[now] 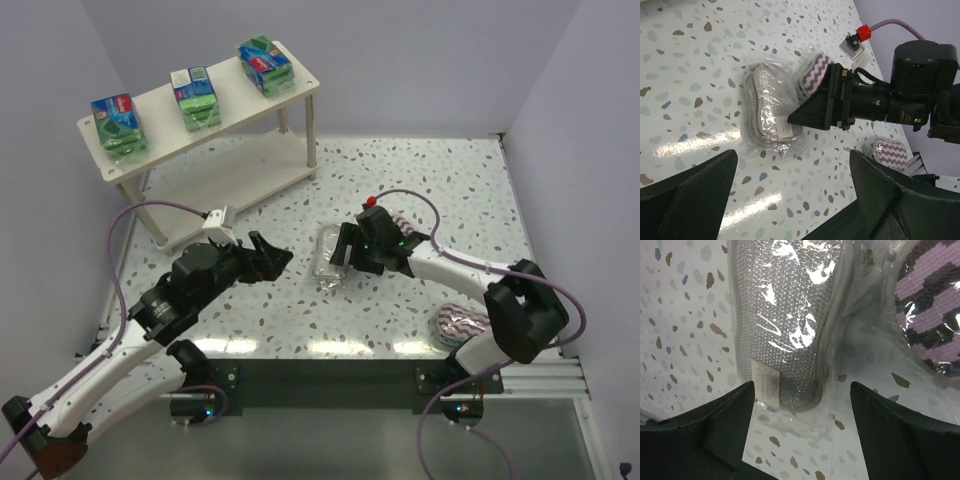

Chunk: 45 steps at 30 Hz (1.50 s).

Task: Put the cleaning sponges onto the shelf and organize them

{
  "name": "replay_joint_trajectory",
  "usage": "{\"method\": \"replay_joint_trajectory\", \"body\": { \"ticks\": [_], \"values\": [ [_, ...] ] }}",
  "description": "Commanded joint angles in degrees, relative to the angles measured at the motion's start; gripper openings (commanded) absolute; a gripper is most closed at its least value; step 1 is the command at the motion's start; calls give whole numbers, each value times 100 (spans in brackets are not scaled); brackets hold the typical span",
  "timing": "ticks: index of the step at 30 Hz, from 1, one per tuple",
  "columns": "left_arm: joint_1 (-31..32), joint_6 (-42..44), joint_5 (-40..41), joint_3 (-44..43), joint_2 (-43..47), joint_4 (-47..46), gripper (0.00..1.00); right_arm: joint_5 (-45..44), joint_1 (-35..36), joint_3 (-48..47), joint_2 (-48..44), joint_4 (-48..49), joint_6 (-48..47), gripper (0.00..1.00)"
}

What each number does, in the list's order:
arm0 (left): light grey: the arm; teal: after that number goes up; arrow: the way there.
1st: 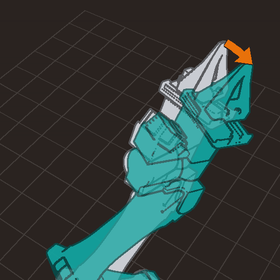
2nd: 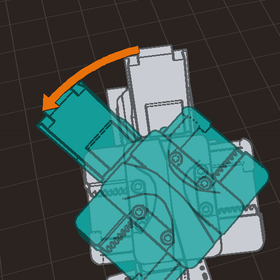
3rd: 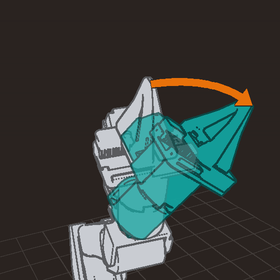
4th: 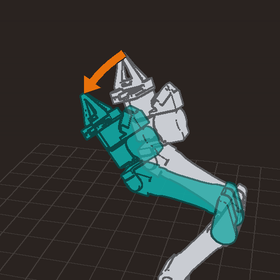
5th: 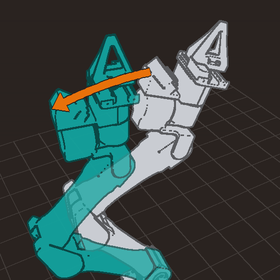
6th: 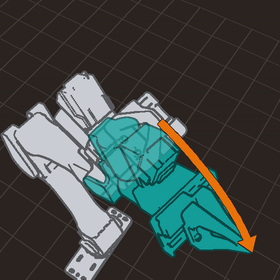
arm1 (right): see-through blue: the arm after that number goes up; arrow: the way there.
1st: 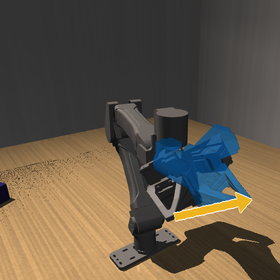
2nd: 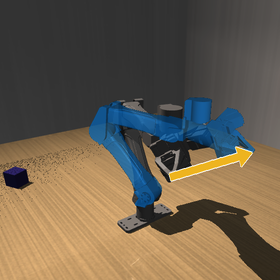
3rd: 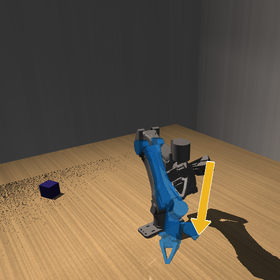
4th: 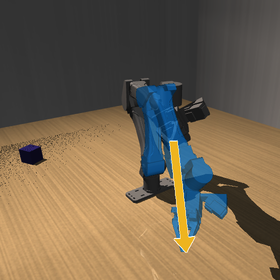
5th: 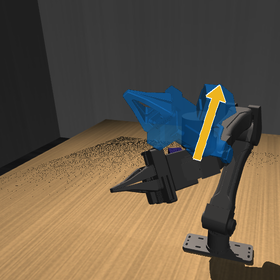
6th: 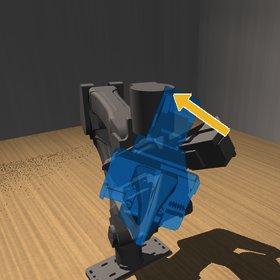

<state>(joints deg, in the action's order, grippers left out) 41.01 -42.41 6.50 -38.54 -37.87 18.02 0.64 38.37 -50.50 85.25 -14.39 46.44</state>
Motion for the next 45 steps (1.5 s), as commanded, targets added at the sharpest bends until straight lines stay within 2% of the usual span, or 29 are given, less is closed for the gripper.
{"method": "replay_joint_trajectory", "body": {
  "ticks": [1, 6, 7, 9, 10, 13, 16, 20, 24, 28, 38, 44, 45],
  "values": [
    [12, 101, 264, -206, 157, 131, 100, -73, 48, -346, 307, 384, -21, 80],
    [12, 164, 255, -320, -229, 561, 100, -100, 74, -408, 659, 630, 155, 75],
    [12, 128, 272, -294, -282, 597, 100, -74, 65, -391, 720, 683, 173, 67],
    [21, 110, 220, -137, -414, 589, 100, -73, 65, -329, 756, 771, 234, 57],
    [12, 110, 176, -57, -441, 528, 100, -73, 65, -285, 695, 797, 252, 45],
    [12, -21, 36, 381, -406, 159, 100, -73, 65, -4, 511, 868, 305, 29],
    [21, -302, -254, 996, -432, -508, 100, 40, 65, 356, 194, 982, 489, 23],
    [29, -793, -483, 1665, -791, -1203, 100, 155, 57, 988, -315, 1228, 954, 23],
    [47, -1137, -624, 2332, -1135, -2318, 100, 330, 83, 1752, -982, 1413, 1507, 23],
    [213, -1375, -773, 2554, -1389, -3251, 98, 393, 232, 2149, -1518, 1422, 1755, 25],
    [1320, -1506, -220, 1728, -2664, -3796, 96, 349, 338, 2651, -2732, 921, 2159, 32],
    [1602, -1700, 272, 1508, -3121, -3736, 91, 463, 338, 2729, -2795, 842, 2142, 38],
    [1603, -1744, 447, 1412, -3165, -3483, 90, 463, 338, 2765, -2847, 833, 2159, 39]
  ]
}}
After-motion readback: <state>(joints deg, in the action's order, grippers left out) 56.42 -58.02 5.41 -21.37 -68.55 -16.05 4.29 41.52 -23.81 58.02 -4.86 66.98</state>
